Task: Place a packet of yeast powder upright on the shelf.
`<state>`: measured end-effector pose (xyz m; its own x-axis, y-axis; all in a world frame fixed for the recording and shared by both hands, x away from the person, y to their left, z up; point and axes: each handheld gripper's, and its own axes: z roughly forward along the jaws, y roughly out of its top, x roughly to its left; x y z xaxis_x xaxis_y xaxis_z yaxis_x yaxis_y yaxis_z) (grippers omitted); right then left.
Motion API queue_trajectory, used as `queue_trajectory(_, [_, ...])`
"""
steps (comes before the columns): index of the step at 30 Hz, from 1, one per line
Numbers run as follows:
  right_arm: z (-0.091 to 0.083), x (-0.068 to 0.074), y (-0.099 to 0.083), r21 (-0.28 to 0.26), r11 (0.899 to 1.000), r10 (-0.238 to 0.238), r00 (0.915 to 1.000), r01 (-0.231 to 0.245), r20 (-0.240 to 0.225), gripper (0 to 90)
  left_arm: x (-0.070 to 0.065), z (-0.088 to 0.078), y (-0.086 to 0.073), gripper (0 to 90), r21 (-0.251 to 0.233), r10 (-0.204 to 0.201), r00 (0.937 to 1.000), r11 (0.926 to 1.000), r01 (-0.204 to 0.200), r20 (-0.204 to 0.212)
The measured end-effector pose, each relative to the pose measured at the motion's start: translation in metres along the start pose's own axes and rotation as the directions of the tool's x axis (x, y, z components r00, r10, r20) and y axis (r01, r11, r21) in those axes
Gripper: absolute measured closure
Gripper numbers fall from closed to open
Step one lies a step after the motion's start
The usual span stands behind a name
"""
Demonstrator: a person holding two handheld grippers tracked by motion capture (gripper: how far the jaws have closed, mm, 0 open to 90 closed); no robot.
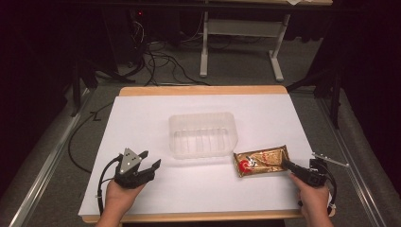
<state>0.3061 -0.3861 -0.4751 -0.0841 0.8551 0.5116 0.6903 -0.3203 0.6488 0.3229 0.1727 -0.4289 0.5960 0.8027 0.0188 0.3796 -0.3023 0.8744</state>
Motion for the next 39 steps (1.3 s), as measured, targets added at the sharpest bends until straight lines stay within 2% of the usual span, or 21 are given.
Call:
queue_trajectory(8, [-0.011, 0.015, 0.004, -0.090, 0.993, -0.077, 0.9969, 0.075, -0.015, 89.8, 0.002, -0.003, -0.002, 43.2, 0.001, -0.003, 1.0000, 1.0000, 0.003, -0.007])
queue_trajectory(13, [-0.020, 0.026, 0.007, -0.157, 0.980, -0.126, 0.9919, 0.122, -0.017, 90.0, 0.002, -0.004, -0.003, 43.1, 0.003, 0.000, 1.0000, 1.0000, 0.000, -0.008])
queue_trajectory(16, [-0.022, 0.029, 0.008, -0.174, 0.975, -0.144, 0.9895, 0.140, -0.012, 90.0, 0.002, -0.005, -0.003, 43.1, 0.003, -0.001, 1.0000, 1.0000, 0.001, -0.007])
queue_trajectory(17, [-0.025, 0.033, 0.009, -0.186, 0.966, -0.181, 0.9835, 0.178, 0.005, 90.0, 0.002, -0.005, -0.003, 43.1, 0.004, -0.001, 1.0000, 1.0000, 0.001, -0.006])
queue_trajectory(19, [-0.027, 0.037, 0.009, -0.199, 0.959, -0.204, 0.9790, 0.202, 0.011, 90.0, 0.002, -0.005, -0.003, 43.1, 0.003, 0.000, 1.0000, 1.0000, 0.000, -0.006])
queue_trajectory(20, [-0.027, 0.037, 0.009, -0.199, 0.959, -0.204, 0.9790, 0.202, 0.011, 90.0, 0.002, -0.005, -0.003, 43.1, 0.003, 0.000, 1.0000, 1.0000, 0.000, -0.006])
queue_trajectory(21, [-0.030, 0.042, 0.010, -0.219, 0.951, -0.223, 0.9748, 0.219, 0.008, 90.0, 0.002, -0.005, -0.003, 43.1, 0.003, 0.000, 1.0000, 1.0000, 0.000, -0.007])
queue_trajectory(22, [-0.030, 0.042, 0.010, -0.219, 0.951, -0.223, 0.9748, 0.219, 0.008, 90.0, 0.002, -0.005, -0.003, 43.1, 0.003, 0.000, 1.0000, 1.0000, 0.000, -0.007])
queue_trajectory(23, [-0.033, 0.048, 0.011, -0.237, 0.939, -0.252, 0.9676, 0.249, 0.018, 90.0, 0.002, -0.005, -0.003, 43.1, 0.002, 0.000, 1.0000, 1.0000, 0.000, -0.007])
queue_trajectory(25, [-0.035, 0.051, 0.011, -0.246, 0.935, -0.259, 0.9655, 0.256, 0.020, 90.0, 0.003, -0.005, -0.003, 43.1, 0.001, 0.000, 1.0000, 1.0000, 0.000, -0.007])
queue_trajectory(26, [-0.038, 0.056, 0.011, -0.267, 0.922, -0.283, 0.9587, 0.280, 0.026, 90.0, 0.003, -0.006, -0.003, 43.1, -0.003, 0.001, 1.0000, 1.0000, -0.001, -0.009])
queue_trajectory(27, [-0.039, 0.058, 0.012, -0.276, 0.915, -0.296, 0.9546, 0.293, 0.032, 90.0, 0.003, -0.006, -0.003, 43.1, -0.004, 0.000, 1.0000, 1.0000, 0.000, -0.008])
queue_trajectory(29, [-0.041, 0.063, 0.012, -0.289, 0.905, -0.314, 0.9482, 0.314, 0.046, 90.0, 0.003, -0.006, -0.003, 43.1, -0.007, 0.000, 1.0000, 1.0000, -0.001, -0.008])
queue_trajectory(30, [-0.041, 0.063, 0.012, -0.289, 0.905, -0.314, 0.9482, 0.314, 0.046, 90.0, 0.003, -0.006, -0.003, 43.1, -0.007, 0.000, 1.0000, 1.0000, -0.001, -0.008])
queue_trajectory(31, [-0.042, 0.065, 0.013, -0.296, 0.896, -0.329, 0.9424, 0.332, 0.061, 90.0, 0.003, -0.006, -0.003, 43.1, -0.008, 0.001, 1.0000, 1.0000, -0.001, -0.008])
queue_trajectory(33, [-0.045, 0.069, 0.014, -0.317, 0.883, -0.343, 0.9366, 0.347, 0.069, 90.0, 0.002, -0.006, -0.003, 43.1, -0.008, 0.002, 1.0000, 1.0000, -0.002, -0.007])
queue_trajectory(34, [-0.045, 0.069, 0.014, -0.317, 0.883, -0.343, 0.9366, 0.347, 0.069, 90.0, 0.002, -0.006, -0.003, 43.1, -0.008, 0.002, 1.0000, 1.0000, -0.002, -0.007])
queue_trajectory(35, [-0.047, 0.071, 0.015, -0.329, 0.873, -0.354, 0.9318, 0.360, 0.079, 90.0, 0.002, -0.006, -0.003, 43.1, -0.007, 0.003, 1.0000, 1.0000, -0.003, -0.005])
queue_trajectory(36, [-0.047, 0.071, 0.015, -0.329, 0.873, -0.354, 0.9318, 0.360, 0.079, 90.0, 0.002, -0.006, -0.003, 43.1, -0.009, 0.005, 1.0000, 0.9999, -0.005, -0.005])
queue_trajectory(37, [-0.049, 0.074, 0.015, -0.341, 0.862, -0.367, 0.9256, 0.376, 0.091, 90.0, 0.002, -0.006, -0.003, 43.1, -0.009, 0.005, 1.0000, 0.9999, -0.005, -0.004])
queue_trajectory(39, [-0.050, 0.078, 0.016, -0.353, 0.852, -0.378, 0.9205, 0.388, 0.098, 90.0, 0.001, -0.006, -0.003, 43.1, -0.013, 0.007, 1.0000, 0.9999, -0.007, -0.003])
